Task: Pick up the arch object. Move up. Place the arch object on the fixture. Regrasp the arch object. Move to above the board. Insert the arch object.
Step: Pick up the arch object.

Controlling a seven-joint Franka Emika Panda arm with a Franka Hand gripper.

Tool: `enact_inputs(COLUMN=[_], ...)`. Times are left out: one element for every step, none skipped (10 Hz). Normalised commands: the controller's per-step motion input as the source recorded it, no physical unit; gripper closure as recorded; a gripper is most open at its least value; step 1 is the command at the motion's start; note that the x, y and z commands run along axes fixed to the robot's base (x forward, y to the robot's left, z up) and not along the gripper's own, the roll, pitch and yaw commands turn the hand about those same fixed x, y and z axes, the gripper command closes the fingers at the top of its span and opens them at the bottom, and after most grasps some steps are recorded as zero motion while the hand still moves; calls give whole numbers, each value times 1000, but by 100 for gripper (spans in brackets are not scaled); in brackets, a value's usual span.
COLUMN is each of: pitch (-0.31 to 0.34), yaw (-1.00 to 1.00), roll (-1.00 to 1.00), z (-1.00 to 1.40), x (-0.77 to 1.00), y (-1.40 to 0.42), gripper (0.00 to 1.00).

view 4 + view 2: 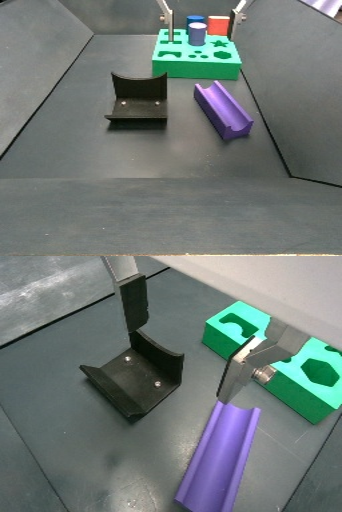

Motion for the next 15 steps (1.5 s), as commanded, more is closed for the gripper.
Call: enact_inputs(pitch=[-124, -171, -101, -87, 91, 0, -103, -79, -110, -111, -189, -109, -116, -97, -111], yaw=[-200, -31, 0, 0, 0, 0, 40, 323, 406, 263, 37, 74, 83, 51, 23], roll=[50, 171, 81, 59, 50, 0, -40, -53, -117, -66, -114, -114, -166, -109, -164], z=[-617, -774, -1000, -1000, -97, 0, -986, -1000, -891, -966, -689, -269, -446, -386, -451], x=[-386, -574, -554, -537, 20, 31, -154, -106, -46, -277, -66, -9, -217, -414, -274], y=[0, 0, 123, 154, 0, -11, 489, 820, 754, 583, -69, -137, -63, -86, 0], gripper=[0, 0, 0, 0, 0, 0, 0, 0, 0, 0, 0, 0, 0, 0, 0])
